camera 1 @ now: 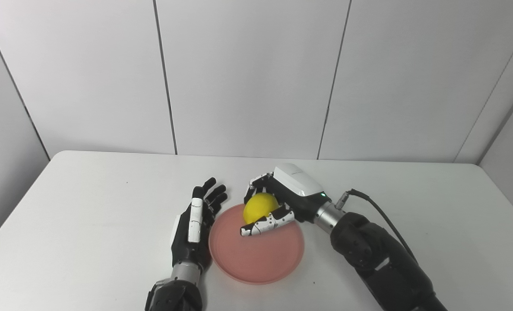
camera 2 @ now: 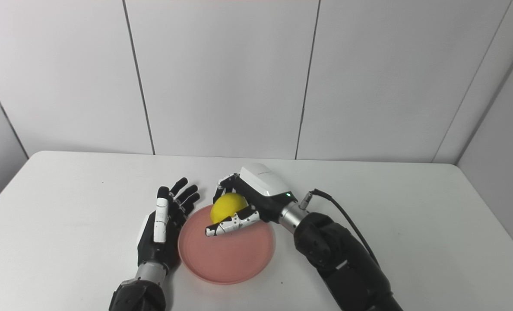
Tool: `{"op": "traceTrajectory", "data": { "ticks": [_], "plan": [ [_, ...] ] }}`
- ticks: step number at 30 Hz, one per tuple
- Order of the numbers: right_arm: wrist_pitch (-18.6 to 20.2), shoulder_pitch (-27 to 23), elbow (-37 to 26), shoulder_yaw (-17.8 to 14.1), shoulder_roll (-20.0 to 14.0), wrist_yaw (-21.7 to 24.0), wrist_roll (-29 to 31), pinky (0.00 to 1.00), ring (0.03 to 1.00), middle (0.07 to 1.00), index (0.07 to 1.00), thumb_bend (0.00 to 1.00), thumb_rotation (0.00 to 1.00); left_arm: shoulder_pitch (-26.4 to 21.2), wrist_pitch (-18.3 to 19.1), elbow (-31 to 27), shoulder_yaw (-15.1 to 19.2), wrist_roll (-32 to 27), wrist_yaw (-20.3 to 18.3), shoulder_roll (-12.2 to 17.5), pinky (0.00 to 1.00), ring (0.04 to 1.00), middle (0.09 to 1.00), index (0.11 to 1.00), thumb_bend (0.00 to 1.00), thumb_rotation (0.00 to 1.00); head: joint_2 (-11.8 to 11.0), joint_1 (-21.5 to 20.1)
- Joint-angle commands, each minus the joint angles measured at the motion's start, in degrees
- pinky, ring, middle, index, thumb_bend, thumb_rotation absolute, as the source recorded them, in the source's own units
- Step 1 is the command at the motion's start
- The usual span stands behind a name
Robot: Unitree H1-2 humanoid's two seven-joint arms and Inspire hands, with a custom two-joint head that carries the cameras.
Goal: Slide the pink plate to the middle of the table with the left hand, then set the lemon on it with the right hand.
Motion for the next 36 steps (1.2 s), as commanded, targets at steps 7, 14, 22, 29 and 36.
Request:
{"op": "traceTrajectory", "data": {
  "ticks": [7,14,22,29,36],
  "plan": [
    [-2.10,-3.87,-1.85,0.22,0.33,0.78,-0.38,0.21,0.258,0.338,0.416,0.49,0.51,1.67,3.19,4.73,0.78,0.48,2.72,-1.42,0.96,0.844,0.805,0.810,0.83,0.84,-0.06,-0.06],
    [-2.57,-3.56,-2.42,2.59,-0.33,1.24,-4.27,0.25,0.307,0.376,0.439,0.50,0.55,1.64,3.26,4.82,1.16,0.06,2.53,-1.42,0.97,0.846,0.804,0.803,0.84,0.83,0.20,-0.19],
    [-5.18,-2.78,1.76,3.43,0.09,-1.30,-6.25,0.26,0.309,0.377,0.445,0.51,0.52,1.71,3.97,4.41,1.11,0.37,2.86,-1.47,0.96,0.844,0.801,0.815,0.83,0.84,0.39,-0.21],
    [-7.60,-2.68,3.44,4.70,-0.52,-3.89,-9.82,0.23,0.280,0.352,0.435,0.50,0.52,1.81,4.20,4.14,1.01,0.55,3.02,-1.46,0.97,0.851,0.816,0.830,0.83,0.85,0.50,-0.23],
    [-9.07,-2.70,3.06,5.17,-0.82,-4.82,-11.13,0.20,0.260,0.338,0.428,0.50,0.50,1.95,4.18,4.09,0.81,0.48,3.13,-1.45,0.95,0.842,0.811,0.828,0.83,0.86,0.52,-0.20]
  ]
}}
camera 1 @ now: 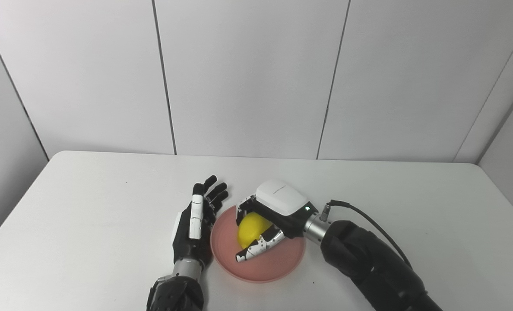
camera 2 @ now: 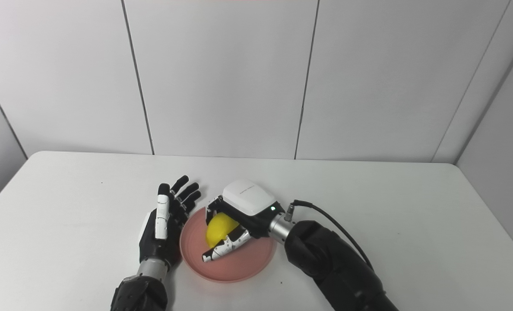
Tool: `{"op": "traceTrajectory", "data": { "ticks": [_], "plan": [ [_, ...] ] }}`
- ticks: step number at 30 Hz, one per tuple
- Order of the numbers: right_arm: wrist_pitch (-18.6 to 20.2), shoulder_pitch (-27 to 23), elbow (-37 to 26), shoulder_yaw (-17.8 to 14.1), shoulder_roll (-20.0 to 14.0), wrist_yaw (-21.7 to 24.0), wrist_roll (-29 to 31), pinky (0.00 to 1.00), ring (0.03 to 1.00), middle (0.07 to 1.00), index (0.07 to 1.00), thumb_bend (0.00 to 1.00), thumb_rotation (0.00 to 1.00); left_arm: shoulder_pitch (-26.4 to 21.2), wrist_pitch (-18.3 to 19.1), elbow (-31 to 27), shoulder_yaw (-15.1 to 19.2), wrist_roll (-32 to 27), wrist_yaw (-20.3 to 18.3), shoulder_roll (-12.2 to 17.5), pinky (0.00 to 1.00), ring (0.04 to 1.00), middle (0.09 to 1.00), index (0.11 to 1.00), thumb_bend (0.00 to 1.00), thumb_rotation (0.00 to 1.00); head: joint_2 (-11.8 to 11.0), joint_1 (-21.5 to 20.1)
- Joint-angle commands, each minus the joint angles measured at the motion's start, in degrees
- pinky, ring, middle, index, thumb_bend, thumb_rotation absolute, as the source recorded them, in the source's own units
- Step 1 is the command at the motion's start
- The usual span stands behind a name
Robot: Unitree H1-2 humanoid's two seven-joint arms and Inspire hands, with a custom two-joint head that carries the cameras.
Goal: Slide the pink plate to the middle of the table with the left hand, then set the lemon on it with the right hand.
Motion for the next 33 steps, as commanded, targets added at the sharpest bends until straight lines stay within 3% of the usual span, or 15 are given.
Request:
{"op": "traceTrajectory", "data": {
  "ticks": [1,7,8,10,14,18,33],
  "plan": [
    [-2.12,-2.18,-1.26,-0.84,-0.21,-2.12,0.16,0.20,0.259,0.337,0.426,0.51,0.51,2.92,4.17,3.10,0.37,0.57,2.65,-1.30,0.95,0.842,0.812,0.829,0.83,0.86,0.07,0.05],
    [-1.77,-1.77,-2.37,-1.32,-0.27,-4.41,-1.61,0.22,0.290,0.384,0.456,0.61,0.52,2.90,4.25,3.18,0.52,0.31,2.89,-1.37,0.95,0.855,0.803,0.819,0.83,0.86,0.03,-0.08],
    [-1.37,-1.66,-2.62,-1.40,-0.28,-4.49,-1.81,0.30,0.370,0.449,0.505,0.69,0.51,2.87,4.26,3.20,0.60,0.19,2.90,-1.40,0.93,0.846,0.799,0.810,0.84,0.85,0.03,-0.08],
    [-0.94,-1.52,-3.03,-1.47,-0.40,-4.53,-2.35,0.39,0.436,0.501,0.551,0.77,0.50,2.86,4.26,3.25,0.56,0.14,2.75,-1.32,0.93,0.840,0.801,0.807,0.84,0.84,0.03,-0.06],
    [-0.47,-1.44,-3.70,-1.38,-0.75,-4.26,-3.96,0.45,0.499,0.562,0.613,0.85,0.52,3.01,3.91,3.27,0.34,0.20,2.33,-1.11,0.94,0.843,0.813,0.809,0.84,0.84,0.10,-0.11],
    [-0.09,-1.27,-4.23,-1.52,-0.84,-3.85,-4.80,0.51,0.565,0.618,0.638,0.89,0.56,3.12,4.30,2.94,0.44,-0.05,2.30,-1.11,0.95,0.844,0.824,0.815,0.84,0.84,0.18,-0.58],
    [0.46,-1.17,-4.57,-2.04,-1.01,-2.66,-5.10,0.55,0.594,0.630,0.652,0.87,0.60,3.19,4.60,3.00,0.32,-0.32,1.87,-0.85,0.96,0.857,0.835,0.826,0.85,0.85,0.10,-0.67]
  ]
}}
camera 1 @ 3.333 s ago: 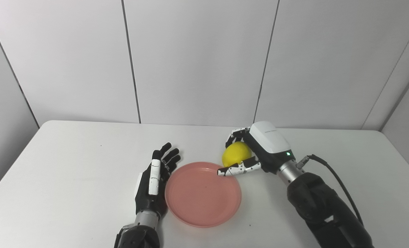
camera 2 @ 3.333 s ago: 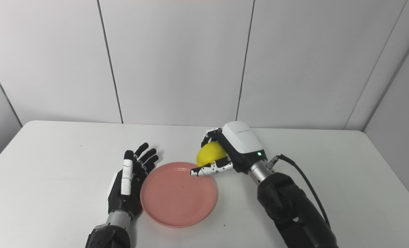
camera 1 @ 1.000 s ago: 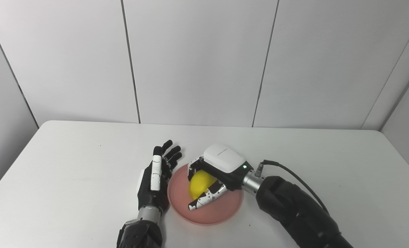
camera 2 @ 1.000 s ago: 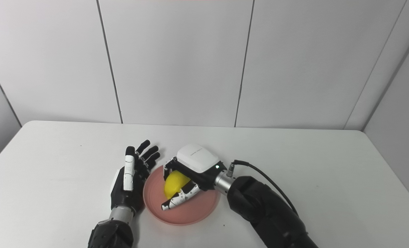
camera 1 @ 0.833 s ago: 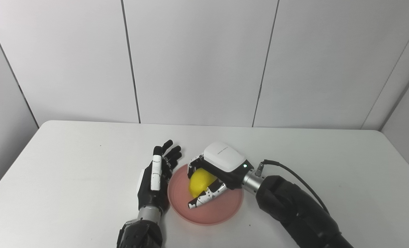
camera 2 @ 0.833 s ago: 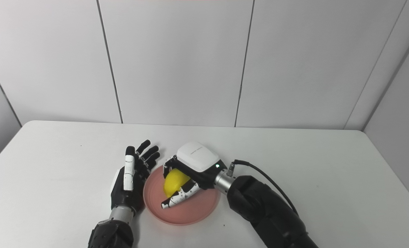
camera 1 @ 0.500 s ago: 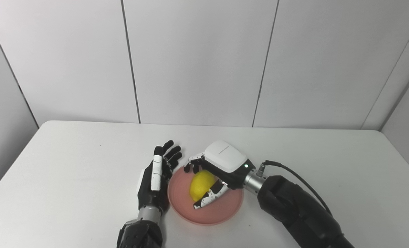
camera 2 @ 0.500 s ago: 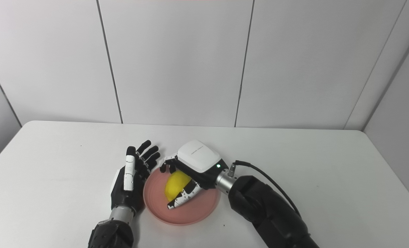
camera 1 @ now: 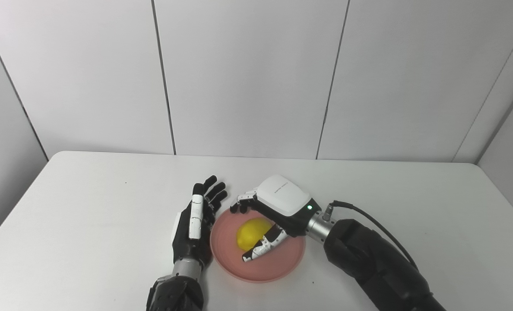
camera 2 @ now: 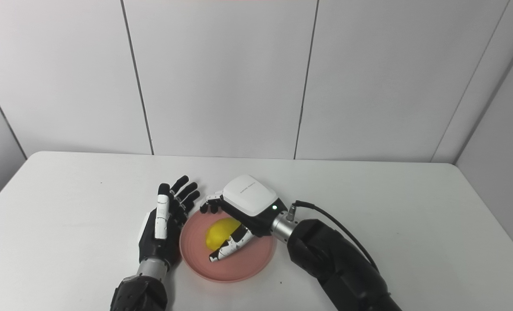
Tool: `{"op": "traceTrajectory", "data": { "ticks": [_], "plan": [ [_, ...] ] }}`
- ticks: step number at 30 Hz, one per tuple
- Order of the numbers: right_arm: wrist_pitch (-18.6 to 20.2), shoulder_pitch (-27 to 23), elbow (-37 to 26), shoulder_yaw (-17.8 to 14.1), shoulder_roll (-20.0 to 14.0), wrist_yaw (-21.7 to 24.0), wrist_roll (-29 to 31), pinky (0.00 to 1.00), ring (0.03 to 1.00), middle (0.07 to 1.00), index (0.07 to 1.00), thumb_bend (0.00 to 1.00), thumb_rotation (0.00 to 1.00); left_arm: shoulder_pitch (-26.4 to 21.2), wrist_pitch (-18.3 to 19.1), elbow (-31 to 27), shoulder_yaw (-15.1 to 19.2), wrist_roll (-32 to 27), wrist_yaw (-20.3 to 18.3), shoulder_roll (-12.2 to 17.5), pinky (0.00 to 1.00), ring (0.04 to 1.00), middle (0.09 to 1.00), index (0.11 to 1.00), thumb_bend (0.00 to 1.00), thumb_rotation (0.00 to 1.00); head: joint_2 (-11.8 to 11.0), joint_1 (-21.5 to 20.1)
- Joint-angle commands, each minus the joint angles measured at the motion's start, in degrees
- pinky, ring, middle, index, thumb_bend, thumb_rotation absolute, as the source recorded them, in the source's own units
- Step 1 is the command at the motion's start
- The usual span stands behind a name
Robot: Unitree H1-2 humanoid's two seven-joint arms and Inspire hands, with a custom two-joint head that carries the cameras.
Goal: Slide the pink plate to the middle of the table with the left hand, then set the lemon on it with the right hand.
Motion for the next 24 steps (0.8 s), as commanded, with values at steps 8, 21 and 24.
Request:
{"op": "traceTrajectory", "data": {
  "ticks": [8,21,24],
  "plan": [
    [-0.89,-1.48,-1.77,-2.66,-0.05,-3.01,1.92,0.51,0.544,0.589,0.652,0.84,0.60,3.23,4.61,3.01,0.37,0.03,1.92,-1.01,0.94,0.844,0.796,0.815,0.85,0.85,-0.06,0.20],
    [12.68,7.60,-6.35,-20.12,10.69,-0.20,33.66,0.79,0.832,0.823,0.770,0.75,0.96,2.73,3.68,3.43,0.20,0.19,1.57,-0.82,0.97,0.868,0.830,0.839,0.83,0.86,-0.02,0.28],
    [14.46,8.78,-5.85,-23.05,11.81,0.05,39.21,0.81,0.845,0.856,0.829,0.71,0.99,2.24,2.00,3.78,0.31,-0.06,0.67,-0.14,0.97,0.888,0.867,0.858,0.83,0.86,0.28,0.20]
  ]
}}
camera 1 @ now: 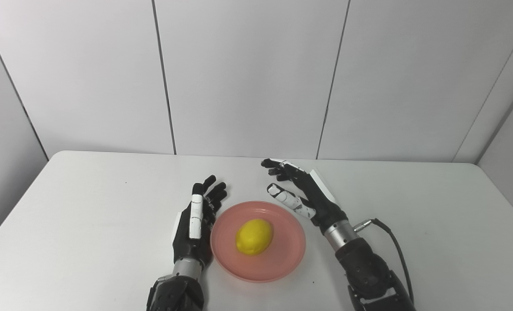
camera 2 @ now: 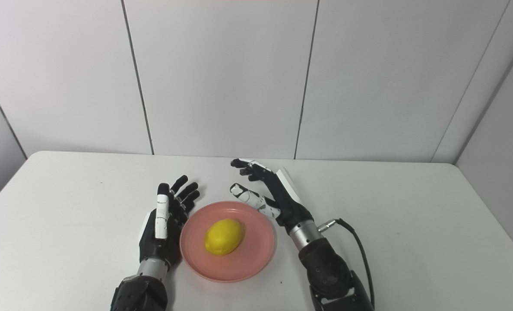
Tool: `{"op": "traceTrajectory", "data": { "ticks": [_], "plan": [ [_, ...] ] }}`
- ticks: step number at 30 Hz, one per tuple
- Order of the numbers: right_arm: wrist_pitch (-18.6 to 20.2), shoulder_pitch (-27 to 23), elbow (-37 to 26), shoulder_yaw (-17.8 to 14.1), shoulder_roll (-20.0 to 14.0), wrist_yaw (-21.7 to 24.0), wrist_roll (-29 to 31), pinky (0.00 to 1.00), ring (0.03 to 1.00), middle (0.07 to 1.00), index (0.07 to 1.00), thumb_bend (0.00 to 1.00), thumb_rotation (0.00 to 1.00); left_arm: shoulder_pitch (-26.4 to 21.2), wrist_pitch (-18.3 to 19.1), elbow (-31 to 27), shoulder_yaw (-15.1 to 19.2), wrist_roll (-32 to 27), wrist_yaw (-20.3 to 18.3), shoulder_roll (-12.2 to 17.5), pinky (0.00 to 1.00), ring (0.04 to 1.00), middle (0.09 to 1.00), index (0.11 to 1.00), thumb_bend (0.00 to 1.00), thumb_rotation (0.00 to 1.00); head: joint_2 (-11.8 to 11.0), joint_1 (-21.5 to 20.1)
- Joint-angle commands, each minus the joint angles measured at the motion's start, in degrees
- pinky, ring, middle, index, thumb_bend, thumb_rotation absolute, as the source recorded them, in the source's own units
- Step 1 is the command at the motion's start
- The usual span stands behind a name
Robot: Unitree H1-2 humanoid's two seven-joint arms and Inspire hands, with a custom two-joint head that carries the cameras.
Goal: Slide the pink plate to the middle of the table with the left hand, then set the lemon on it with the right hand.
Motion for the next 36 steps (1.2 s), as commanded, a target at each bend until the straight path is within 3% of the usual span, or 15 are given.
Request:
{"op": "traceTrajectory", "data": {
  "ticks": [1,6,9,11,16,21,31,36],
  "plan": [
    [0.93,-1.59,-1.48,-1.73,0.22,-0.32,3.58,0.81,0.847,0.861,0.836,0.70,0.99,2.31,1.87,3.68,0.44,-0.15,0.71,-0.06,0.97,0.892,0.872,0.860,0.83,0.86,0.02,0.02],
    [1.55,-0.91,1.66,-5.90,2.30,-3.14,9.10,0.86,0.891,0.897,0.866,0.70,1.00,0.47,-2.55,4.97,0.36,2.07,0.48,2.23,1.00,0.937,0.923,0.899,0.83,0.88,0.15,-0.14],
    [2.78,-0.48,3.10,-7.91,3.26,-5.07,10.85,0.91,0.914,0.916,0.886,0.80,1.00,-0.92,-6.00,6.04,0.32,4.60,1.35,3.46,0.98,0.956,0.960,0.948,0.81,0.92,0.14,0.17],
    [3.21,-0.08,3.92,-8.94,3.69,-5.99,12.02,0.93,0.921,0.922,0.893,0.79,1.00,-2.13,-6.72,6.41,0.92,5.59,2.30,3.93,0.97,0.961,0.965,0.963,0.79,0.93,0.17,0.23],
    [2.70,0.72,6.17,-12.78,6.08,-8.19,17.72,0.98,0.943,0.927,0.891,0.75,0.98,-5.28,-3.96,6.44,2.00,6.36,3.58,5.72,1.00,0.996,0.996,0.993,0.85,0.92,0.44,0.12],
    [2.19,0.84,8.91,-16.54,8.44,-10.04,23.27,1.00,0.950,0.926,0.888,0.77,0.93,-7.33,-0.06,6.11,1.77,6.55,3.14,8.02,1.00,1.000,1.000,1.000,0.85,0.94,0.53,0.48],
    [0.34,2.70,10.58,-16.23,10.05,-12.10,23.07,1.00,0.948,0.933,0.923,0.78,0.97,-8.42,10.97,2.02,2.03,4.89,1.53,11.60,1.00,1.000,1.000,1.000,0.84,1.00,1.12,0.73],
    [-0.03,3.20,10.28,-16.92,11.83,-13.43,24.36,1.00,0.975,0.964,0.969,0.73,1.00,-8.45,12.66,1.87,2.20,3.96,1.20,11.69,1.00,1.000,1.000,1.000,0.83,1.00,1.26,0.51]
  ]
}}
